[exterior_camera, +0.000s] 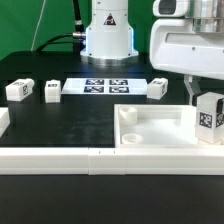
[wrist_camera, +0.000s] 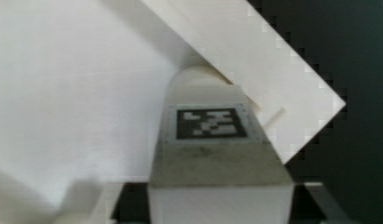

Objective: Assemble one leg

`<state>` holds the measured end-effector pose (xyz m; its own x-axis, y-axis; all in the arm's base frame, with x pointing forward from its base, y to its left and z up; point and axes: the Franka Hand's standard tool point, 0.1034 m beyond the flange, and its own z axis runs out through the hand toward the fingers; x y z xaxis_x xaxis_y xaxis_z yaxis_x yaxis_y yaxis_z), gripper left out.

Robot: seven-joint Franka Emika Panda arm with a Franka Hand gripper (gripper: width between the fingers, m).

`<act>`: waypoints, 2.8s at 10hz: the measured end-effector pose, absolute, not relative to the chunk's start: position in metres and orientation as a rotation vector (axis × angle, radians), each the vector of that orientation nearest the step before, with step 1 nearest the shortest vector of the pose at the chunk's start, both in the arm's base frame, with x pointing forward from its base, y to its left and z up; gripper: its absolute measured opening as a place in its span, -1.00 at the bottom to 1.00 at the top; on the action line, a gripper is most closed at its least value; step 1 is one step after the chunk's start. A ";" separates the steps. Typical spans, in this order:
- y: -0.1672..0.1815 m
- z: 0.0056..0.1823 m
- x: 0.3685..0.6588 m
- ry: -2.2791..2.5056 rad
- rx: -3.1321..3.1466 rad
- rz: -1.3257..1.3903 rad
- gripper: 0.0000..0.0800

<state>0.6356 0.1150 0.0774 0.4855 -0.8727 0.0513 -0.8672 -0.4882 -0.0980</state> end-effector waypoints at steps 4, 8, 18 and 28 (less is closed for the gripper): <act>0.119 0.077 0.632 2.150 -2.189 -0.134 -0.27; 0.120 0.076 0.631 2.282 -2.030 -0.108 0.15; 0.126 0.078 0.636 1.008 -2.926 -0.197 0.62; 0.122 0.078 0.636 0.440 -3.095 -0.207 -0.27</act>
Offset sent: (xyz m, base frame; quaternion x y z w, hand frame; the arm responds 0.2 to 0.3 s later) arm -0.0020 0.0009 -0.0031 0.0085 0.0080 0.1946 0.9808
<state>0.6357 0.1218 0.0778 0.9517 -0.2784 0.1296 -0.2772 -0.9604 -0.0275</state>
